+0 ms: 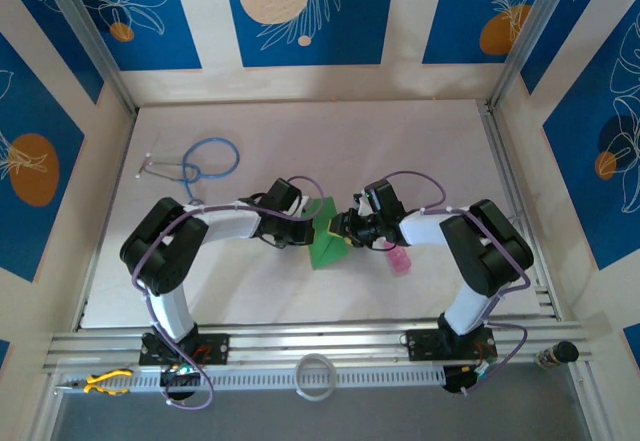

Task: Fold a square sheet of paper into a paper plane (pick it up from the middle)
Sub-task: Turn over the paper at the center of the table.

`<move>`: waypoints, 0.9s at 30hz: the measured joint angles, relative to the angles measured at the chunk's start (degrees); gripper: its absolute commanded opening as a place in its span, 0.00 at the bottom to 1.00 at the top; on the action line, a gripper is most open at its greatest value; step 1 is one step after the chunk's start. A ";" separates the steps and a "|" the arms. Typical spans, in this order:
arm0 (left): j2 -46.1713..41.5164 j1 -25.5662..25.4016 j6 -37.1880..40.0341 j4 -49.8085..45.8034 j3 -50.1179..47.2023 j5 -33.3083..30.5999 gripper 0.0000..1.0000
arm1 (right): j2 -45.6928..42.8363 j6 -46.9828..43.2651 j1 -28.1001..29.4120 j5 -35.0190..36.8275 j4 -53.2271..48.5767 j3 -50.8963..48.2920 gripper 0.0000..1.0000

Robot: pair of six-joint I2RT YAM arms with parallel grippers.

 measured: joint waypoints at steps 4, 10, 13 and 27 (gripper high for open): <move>-0.02 0.00 -0.33 0.02 0.00 0.00 0.08 | 0.76 -0.07 -0.13 0.02 0.13 0.33 0.25; -1.22 0.00 -0.61 -0.07 -0.68 -0.17 0.16 | 0.96 -0.57 -0.39 -0.02 0.28 0.44 0.12; -4.48 0.02 -0.81 -0.26 -1.90 -1.49 0.22 | 0.96 -1.46 -0.42 -0.02 -0.20 0.96 0.08; -29.46 2.91 -1.95 -1.81 -10.01 -17.99 0.42 | -6.88 -17.27 2.82 13.60 -25.49 16.87 0.07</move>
